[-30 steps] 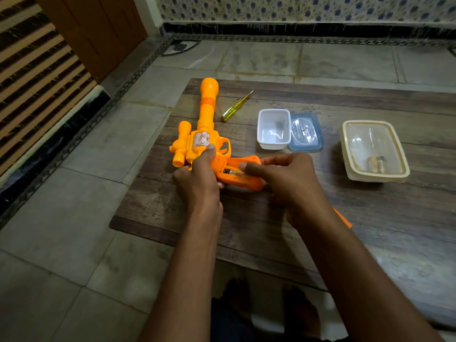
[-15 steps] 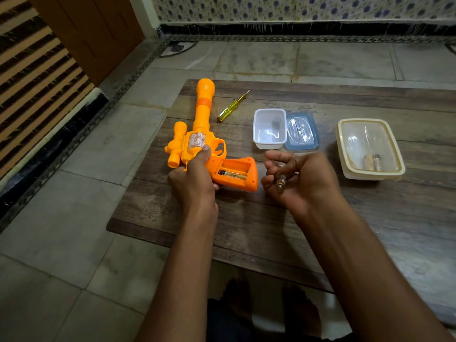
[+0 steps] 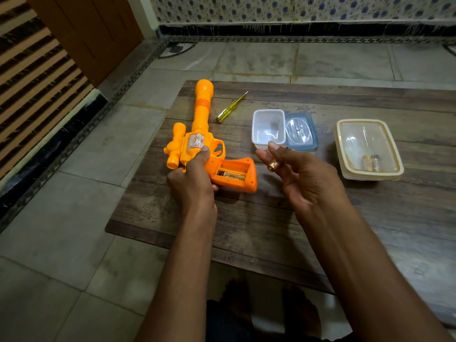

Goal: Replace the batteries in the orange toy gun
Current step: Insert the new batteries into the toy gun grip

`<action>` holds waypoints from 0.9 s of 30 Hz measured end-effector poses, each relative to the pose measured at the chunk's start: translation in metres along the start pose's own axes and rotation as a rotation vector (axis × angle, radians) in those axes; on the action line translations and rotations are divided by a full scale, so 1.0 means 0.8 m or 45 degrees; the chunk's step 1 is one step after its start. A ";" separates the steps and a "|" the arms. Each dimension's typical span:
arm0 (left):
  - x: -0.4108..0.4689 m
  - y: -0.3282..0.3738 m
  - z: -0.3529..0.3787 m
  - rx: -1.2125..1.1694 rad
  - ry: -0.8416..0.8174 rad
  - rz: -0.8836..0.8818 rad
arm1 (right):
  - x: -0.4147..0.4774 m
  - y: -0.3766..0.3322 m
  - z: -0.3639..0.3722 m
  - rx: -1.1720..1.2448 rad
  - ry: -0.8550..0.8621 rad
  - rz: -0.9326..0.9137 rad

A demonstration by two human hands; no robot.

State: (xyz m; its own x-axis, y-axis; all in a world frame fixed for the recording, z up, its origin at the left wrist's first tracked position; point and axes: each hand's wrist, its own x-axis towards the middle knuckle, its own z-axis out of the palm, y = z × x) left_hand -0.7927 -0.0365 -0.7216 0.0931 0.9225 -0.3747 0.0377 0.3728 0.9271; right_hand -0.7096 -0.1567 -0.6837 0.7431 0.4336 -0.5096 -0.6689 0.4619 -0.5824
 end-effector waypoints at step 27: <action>-0.005 0.001 -0.001 0.039 -0.001 0.046 | 0.023 0.024 -0.015 -1.350 -0.294 -0.951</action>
State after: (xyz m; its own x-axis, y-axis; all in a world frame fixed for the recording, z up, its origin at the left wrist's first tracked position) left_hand -0.7938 -0.0396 -0.7197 0.0959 0.9351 -0.3413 0.0647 0.3363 0.9395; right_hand -0.7089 -0.1490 -0.7116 0.8347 0.5105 0.2067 0.3153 -0.1353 -0.9393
